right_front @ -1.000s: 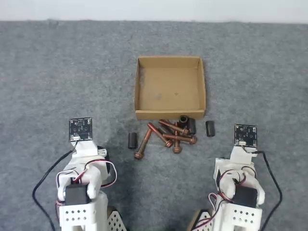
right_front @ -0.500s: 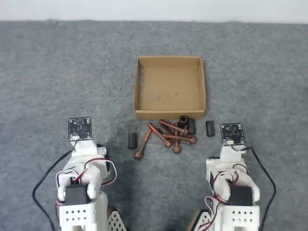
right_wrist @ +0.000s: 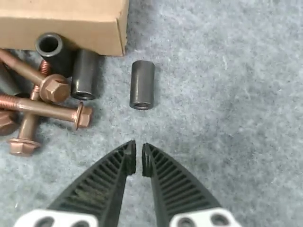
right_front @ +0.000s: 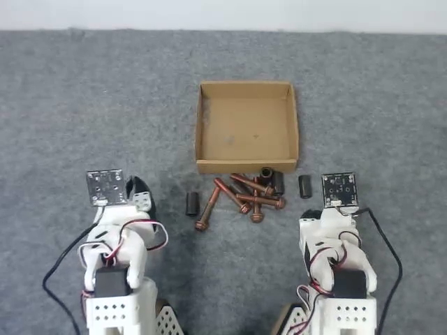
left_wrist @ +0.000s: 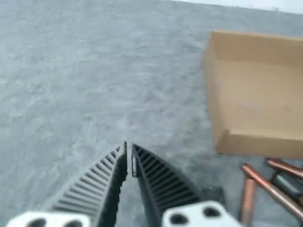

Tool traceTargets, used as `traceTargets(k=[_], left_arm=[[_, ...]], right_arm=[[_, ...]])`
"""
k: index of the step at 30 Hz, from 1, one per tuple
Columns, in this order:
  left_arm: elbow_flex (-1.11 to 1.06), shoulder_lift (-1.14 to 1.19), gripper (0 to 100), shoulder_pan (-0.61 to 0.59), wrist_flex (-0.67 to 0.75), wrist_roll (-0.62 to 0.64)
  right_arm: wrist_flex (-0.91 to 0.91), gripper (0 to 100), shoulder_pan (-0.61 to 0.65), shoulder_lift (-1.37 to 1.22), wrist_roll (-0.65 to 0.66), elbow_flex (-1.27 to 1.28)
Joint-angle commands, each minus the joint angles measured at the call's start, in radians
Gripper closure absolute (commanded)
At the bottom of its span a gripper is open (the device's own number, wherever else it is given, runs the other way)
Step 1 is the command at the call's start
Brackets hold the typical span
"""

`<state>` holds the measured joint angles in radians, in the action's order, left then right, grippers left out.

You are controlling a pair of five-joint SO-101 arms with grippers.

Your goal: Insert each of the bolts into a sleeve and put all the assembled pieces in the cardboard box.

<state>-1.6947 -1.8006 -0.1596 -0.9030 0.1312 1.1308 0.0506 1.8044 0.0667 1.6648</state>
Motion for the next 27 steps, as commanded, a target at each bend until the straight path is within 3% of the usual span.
traceTargets(k=[1, 6, 14, 20, 27], left_arm=[[0.160, -0.023, 99, 0.063, -0.066, 0.000], [0.372, 0.012, 99, 0.129, -0.213, 0.002], [0.581, 0.526, 99, 0.138, -0.123, 0.009], [0.743, 0.876, 99, 0.141, -0.118, 0.123], [0.759, 1.143, 99, 0.141, -0.035, 0.238]], right_arm=[[0.030, 99.0, 0.004, 0.010, -0.002, 0.018], [0.039, 99.1, 0.004, 0.010, -0.002, 0.018], [0.041, 99.1, 0.004, 0.010, -0.002, 0.018], [0.041, 99.1, 0.004, 0.010, -0.002, 0.018], [0.041, 99.1, 0.002, 0.010, -0.002, 0.018]])
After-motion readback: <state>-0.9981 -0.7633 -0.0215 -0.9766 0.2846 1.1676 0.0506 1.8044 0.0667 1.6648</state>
